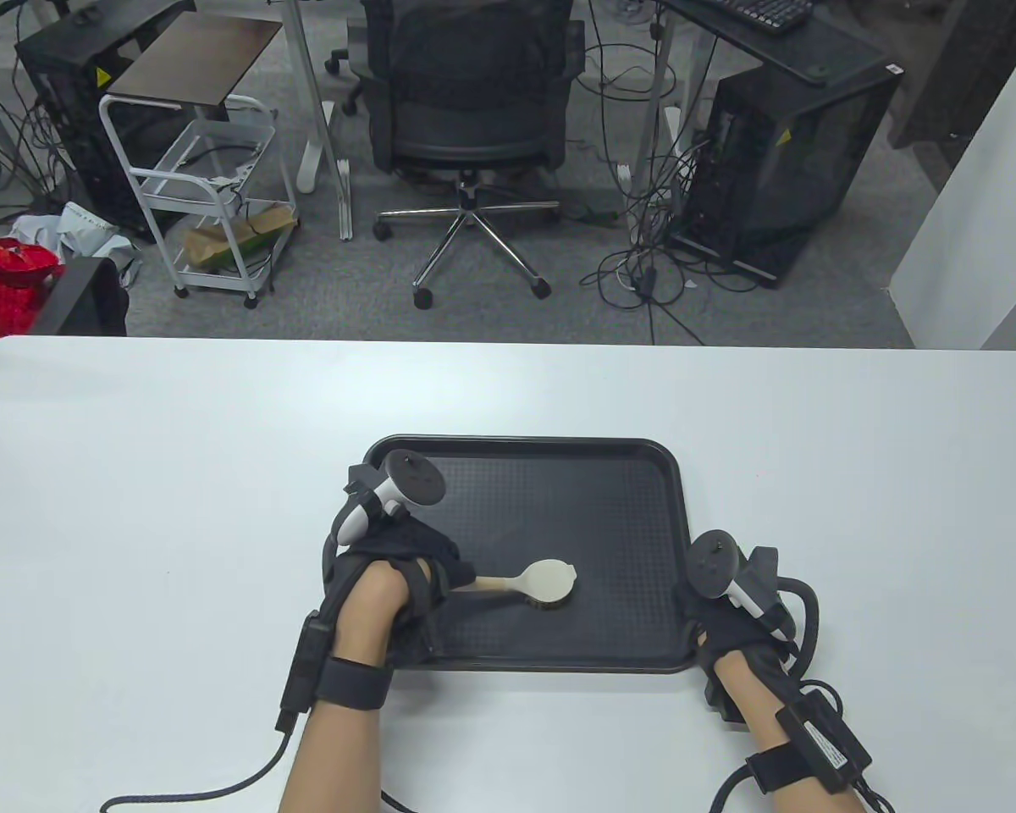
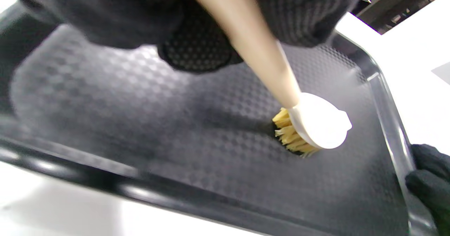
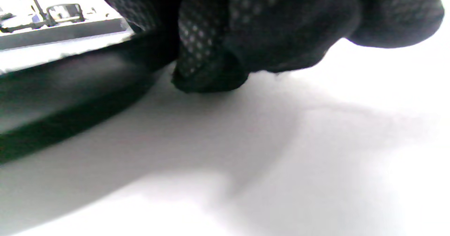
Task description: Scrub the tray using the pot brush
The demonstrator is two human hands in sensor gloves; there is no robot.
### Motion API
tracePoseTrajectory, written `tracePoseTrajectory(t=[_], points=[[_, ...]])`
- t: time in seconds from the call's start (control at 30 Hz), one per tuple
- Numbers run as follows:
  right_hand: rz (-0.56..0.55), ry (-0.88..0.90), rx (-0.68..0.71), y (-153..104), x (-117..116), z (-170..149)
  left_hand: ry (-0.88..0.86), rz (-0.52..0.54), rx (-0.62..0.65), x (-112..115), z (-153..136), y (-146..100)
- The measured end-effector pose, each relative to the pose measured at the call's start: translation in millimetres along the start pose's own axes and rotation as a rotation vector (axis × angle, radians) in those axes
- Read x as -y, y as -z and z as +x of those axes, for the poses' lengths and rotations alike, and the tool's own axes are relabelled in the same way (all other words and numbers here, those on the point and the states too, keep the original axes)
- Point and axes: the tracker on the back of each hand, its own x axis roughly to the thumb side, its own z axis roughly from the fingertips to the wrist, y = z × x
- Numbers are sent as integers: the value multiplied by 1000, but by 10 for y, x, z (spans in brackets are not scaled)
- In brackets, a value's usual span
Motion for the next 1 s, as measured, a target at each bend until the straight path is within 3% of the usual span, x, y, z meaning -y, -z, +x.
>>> tracePoseTrajectory(t=[0.57, 1.0], points=[[2, 1, -1, -1, 2, -1, -247, 125, -149, -392, -1116, -328], [0, -1, -1, 0, 3, -1, -382, 238, -198, -557, -1628, -662]])
